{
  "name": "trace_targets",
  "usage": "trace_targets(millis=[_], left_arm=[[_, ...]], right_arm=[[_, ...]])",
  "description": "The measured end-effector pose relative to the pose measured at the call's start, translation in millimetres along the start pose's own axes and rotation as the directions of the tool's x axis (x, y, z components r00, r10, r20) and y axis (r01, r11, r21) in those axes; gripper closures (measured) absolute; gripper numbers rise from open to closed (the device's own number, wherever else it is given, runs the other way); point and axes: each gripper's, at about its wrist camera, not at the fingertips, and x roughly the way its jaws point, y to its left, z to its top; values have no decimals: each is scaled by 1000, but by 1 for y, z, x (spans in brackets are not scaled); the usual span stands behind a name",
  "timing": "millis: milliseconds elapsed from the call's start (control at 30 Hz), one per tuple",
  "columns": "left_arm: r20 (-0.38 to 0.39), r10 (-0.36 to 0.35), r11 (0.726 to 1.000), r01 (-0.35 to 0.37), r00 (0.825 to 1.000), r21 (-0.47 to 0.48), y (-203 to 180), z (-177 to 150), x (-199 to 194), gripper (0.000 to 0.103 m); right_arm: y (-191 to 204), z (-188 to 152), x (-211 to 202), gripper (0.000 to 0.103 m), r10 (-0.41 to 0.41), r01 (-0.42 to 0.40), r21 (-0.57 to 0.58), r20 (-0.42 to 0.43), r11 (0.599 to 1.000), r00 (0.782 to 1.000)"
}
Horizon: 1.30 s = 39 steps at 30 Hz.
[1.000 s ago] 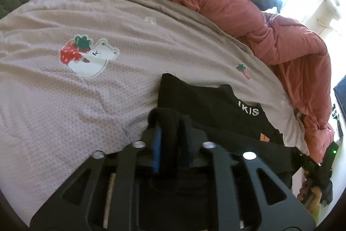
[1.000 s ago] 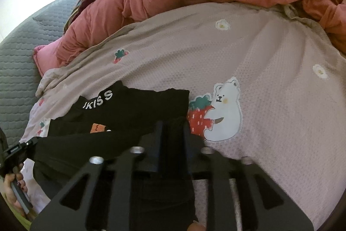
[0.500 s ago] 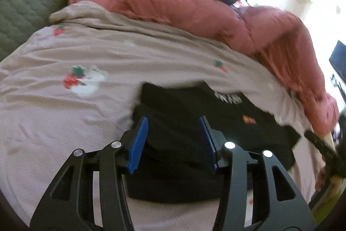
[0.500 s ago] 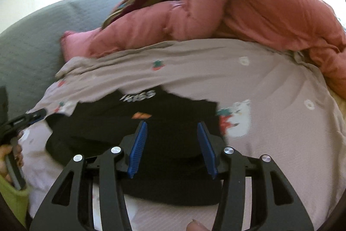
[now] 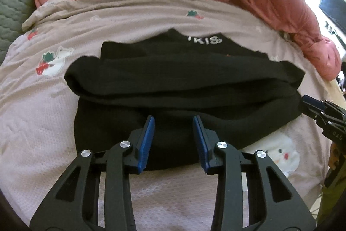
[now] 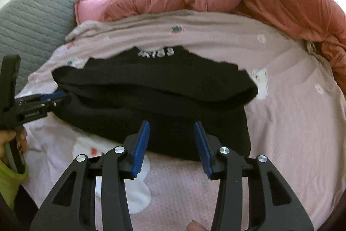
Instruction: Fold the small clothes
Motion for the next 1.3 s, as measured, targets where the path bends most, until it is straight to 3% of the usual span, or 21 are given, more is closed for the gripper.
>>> trace_targets(millis=[133, 333, 700, 1000, 1167, 1300], left_arm=[[-11, 46, 999, -46, 999, 29, 0, 0, 8, 74], [6, 58, 997, -58, 998, 54, 1, 5, 12, 74], [67, 20, 1000, -19, 998, -12, 22, 27, 9, 67], [50, 58, 985, -49, 997, -164, 63, 54, 29, 64], [64, 55, 938, -29, 996, -346, 89, 71, 40, 64], [100, 56, 907, -9, 993, -422, 110, 74, 42, 64]], right_arm=[[-4, 1, 14, 62, -38, 38, -3, -18, 999, 999], [-14, 19, 33, 62, -64, 65, 12, -23, 998, 998], [-36, 70, 62, 62, -44, 45, 70, -19, 997, 999], [-56, 107, 93, 62, -61, 68, 146, -50, 987, 997], [-72, 114, 107, 62, -83, 97, 223, -74, 970, 994], [-78, 115, 111, 62, -106, 124, 245, -84, 962, 991]])
